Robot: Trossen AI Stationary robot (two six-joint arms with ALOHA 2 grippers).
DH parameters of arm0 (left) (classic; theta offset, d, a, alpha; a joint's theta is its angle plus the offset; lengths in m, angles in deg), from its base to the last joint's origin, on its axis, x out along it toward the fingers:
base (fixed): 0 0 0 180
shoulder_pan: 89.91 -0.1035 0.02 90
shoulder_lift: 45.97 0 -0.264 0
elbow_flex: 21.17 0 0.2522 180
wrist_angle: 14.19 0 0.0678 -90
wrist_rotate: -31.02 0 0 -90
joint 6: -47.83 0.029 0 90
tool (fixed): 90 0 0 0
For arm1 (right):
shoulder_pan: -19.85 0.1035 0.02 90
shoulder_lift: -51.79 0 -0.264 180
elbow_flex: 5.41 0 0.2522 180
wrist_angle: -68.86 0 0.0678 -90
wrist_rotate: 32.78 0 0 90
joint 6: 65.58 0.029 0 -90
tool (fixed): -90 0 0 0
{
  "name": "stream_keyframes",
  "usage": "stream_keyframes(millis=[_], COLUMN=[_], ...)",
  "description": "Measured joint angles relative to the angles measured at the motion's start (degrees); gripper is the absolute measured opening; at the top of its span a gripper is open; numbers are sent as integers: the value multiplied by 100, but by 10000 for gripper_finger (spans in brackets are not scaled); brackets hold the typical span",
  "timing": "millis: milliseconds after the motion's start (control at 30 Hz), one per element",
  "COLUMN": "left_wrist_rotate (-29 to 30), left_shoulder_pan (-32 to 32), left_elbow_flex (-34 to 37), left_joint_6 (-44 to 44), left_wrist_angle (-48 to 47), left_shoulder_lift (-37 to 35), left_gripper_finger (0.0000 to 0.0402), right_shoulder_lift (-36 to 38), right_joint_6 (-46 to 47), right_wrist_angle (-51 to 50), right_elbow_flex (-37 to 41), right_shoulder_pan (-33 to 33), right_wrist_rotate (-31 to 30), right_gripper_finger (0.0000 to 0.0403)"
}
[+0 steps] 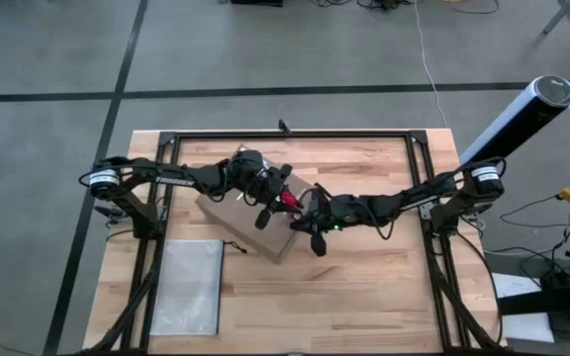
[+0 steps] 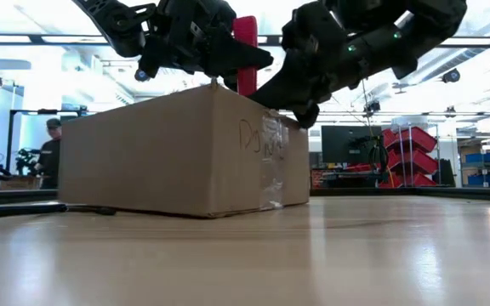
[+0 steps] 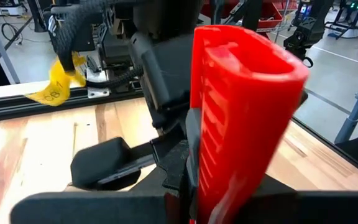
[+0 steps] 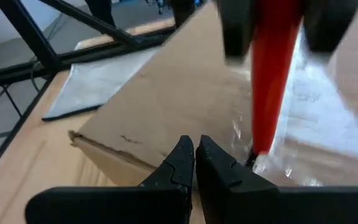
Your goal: Unpack boxes
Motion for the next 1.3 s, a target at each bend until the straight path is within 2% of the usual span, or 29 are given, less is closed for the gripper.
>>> stream_keyframes(millis=[200, 600, 1300], left_wrist_rotate=[9, 31, 476], left_shoulder_pan=[13, -1, -114], left_elbow_flex=[1, 1, -15], left_joint_6=[-13, 26, 371], left_wrist_angle=[10, -3, -1169], left_shoulder_lift=[1, 1, -574], left_gripper_finger=[33, 33, 32], right_shoulder_lift=[-157, 38, 51], right_joint_6=[29, 19, 116], right_wrist_angle=[-395, -1189, -1278], right_elbow_flex=[-171, -178, -189], right_shoulder_pan=[-4, -4, -13], right_wrist_rotate=[-75, -233, -322], right_gripper_finger=[0, 0, 0])
